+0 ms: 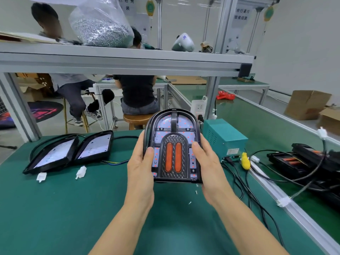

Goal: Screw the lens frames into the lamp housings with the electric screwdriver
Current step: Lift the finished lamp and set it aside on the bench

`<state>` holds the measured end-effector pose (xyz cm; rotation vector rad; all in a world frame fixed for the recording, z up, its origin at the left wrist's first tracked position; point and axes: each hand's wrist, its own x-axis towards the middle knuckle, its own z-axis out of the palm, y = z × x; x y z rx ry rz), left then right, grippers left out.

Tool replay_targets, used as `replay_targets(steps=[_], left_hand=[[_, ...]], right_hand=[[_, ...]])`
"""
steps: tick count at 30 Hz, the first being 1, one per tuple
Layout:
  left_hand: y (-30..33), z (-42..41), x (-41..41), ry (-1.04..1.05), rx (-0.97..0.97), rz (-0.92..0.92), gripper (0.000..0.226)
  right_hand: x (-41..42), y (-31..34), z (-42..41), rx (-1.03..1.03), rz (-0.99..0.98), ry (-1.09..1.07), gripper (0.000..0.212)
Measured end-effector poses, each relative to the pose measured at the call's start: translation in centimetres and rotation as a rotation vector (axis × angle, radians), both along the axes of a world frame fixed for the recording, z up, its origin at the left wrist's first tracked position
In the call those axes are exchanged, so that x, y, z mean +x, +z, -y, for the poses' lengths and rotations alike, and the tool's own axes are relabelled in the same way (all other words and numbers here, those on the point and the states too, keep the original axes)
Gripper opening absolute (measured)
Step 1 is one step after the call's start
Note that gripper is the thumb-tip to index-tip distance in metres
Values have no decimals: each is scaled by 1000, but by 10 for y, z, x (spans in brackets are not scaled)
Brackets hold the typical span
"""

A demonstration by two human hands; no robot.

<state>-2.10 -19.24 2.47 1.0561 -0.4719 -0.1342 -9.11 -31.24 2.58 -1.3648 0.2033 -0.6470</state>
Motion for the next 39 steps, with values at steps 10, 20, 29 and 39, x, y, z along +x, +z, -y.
replay_targets(steps=[10,20,29,39], left_hand=[[10,52,-25,-127,1,81,45],[23,135,-66,-314,49,125,47],[42,207,-117,-527,127,226,46],[61,279,-180,-723,240,328,48]], right_hand=[[-47,11,36,-19,98,-99,44],[-108,15,94,55,132,-326,34],[-170,18,146,66,98,-642,29],[-241,29,194,140,58,-950,33]])
